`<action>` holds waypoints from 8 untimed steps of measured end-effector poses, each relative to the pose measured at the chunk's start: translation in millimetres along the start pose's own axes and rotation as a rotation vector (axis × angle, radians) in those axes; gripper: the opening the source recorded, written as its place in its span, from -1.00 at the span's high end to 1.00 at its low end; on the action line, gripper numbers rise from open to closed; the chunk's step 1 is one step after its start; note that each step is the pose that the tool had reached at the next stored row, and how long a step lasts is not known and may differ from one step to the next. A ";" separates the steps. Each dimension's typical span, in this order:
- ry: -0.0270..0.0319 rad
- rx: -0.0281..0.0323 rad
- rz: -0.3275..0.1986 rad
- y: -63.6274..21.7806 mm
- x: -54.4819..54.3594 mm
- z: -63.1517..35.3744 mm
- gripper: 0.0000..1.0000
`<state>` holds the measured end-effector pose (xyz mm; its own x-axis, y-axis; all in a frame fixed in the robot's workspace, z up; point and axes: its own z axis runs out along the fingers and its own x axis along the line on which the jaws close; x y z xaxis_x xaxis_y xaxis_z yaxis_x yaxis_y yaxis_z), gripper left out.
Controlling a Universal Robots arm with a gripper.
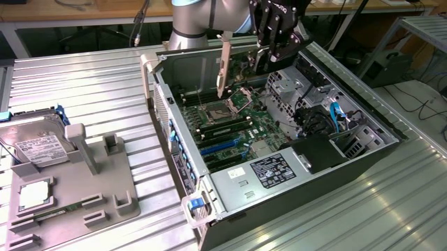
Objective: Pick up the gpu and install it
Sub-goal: 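Insert the gpu into the slot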
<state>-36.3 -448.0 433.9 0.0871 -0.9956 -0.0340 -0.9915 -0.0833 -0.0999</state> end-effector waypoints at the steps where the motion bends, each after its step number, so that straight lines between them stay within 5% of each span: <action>1: 0.0000 0.0001 0.000 0.2 0.0 0.4 0.44; 8: -0.0001 0.0001 0.001 0.4 0.0 0.8 0.44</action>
<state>-36.6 -448.0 433.1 0.0865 -0.9957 -0.0342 -0.9915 -0.0827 -0.1000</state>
